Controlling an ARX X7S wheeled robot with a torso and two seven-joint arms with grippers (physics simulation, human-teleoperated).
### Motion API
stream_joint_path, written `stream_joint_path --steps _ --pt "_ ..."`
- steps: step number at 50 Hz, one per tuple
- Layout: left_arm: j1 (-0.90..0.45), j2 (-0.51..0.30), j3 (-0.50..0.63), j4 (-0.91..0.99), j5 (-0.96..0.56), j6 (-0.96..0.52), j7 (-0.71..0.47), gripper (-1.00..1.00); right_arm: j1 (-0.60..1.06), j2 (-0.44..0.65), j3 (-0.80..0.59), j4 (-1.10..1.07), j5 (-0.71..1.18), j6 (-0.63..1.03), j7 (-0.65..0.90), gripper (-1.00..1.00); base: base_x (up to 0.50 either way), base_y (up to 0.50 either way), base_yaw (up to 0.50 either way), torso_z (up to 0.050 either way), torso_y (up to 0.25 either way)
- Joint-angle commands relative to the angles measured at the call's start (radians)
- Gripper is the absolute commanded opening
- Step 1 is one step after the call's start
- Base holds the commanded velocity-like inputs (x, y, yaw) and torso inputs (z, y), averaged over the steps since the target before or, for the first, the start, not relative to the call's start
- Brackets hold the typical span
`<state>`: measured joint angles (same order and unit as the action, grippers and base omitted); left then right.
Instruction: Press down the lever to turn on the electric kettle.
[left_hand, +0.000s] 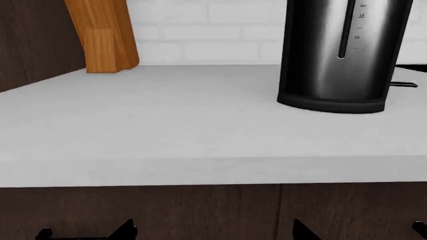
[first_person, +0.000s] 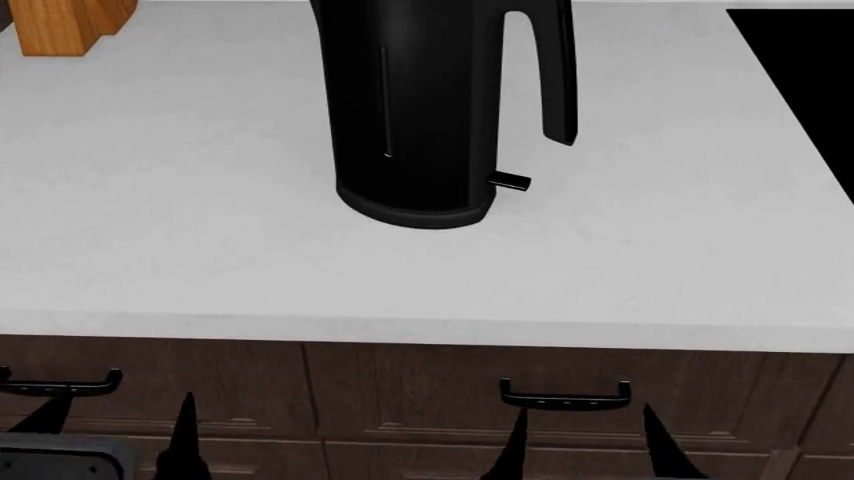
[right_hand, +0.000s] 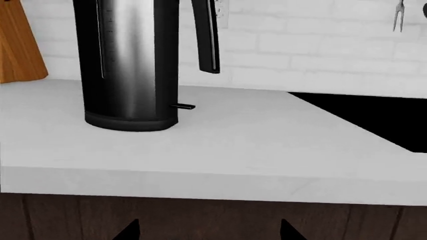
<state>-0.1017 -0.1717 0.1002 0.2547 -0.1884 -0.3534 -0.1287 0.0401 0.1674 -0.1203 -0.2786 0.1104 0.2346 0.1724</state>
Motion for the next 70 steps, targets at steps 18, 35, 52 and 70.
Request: stream_joint_path --steps 18,35,52,70 --pt "-0.268 -0.077 -0.13 0.477 -0.232 -0.596 -0.083 1.0 0.194 0.093 0.026 -0.571 0.085 0.594 0.021 1.0 0.0 0.0 0.0 0.0 0.0" --pt "-0.288 -0.087 -0.142 0.439 -0.239 -0.585 -0.084 1.0 0.181 0.104 0.027 -0.546 0.111 0.565 0.001 1.0 0.46 0.0 0.0 0.0 0.0" --pt "-0.299 -0.111 -0.272 0.51 -0.331 -0.658 -0.087 1.0 0.021 0.54 -0.005 -0.768 0.588 0.343 0.521 1.0 0.13 0.0 0.0 0.0 0.0" --pt "-0.289 -0.121 -0.248 0.497 -0.313 -0.624 -0.093 1.0 0.095 0.691 -0.17 -0.73 0.655 0.212 0.666 1.0 0.12 0.0 0.0 0.0 0.0"
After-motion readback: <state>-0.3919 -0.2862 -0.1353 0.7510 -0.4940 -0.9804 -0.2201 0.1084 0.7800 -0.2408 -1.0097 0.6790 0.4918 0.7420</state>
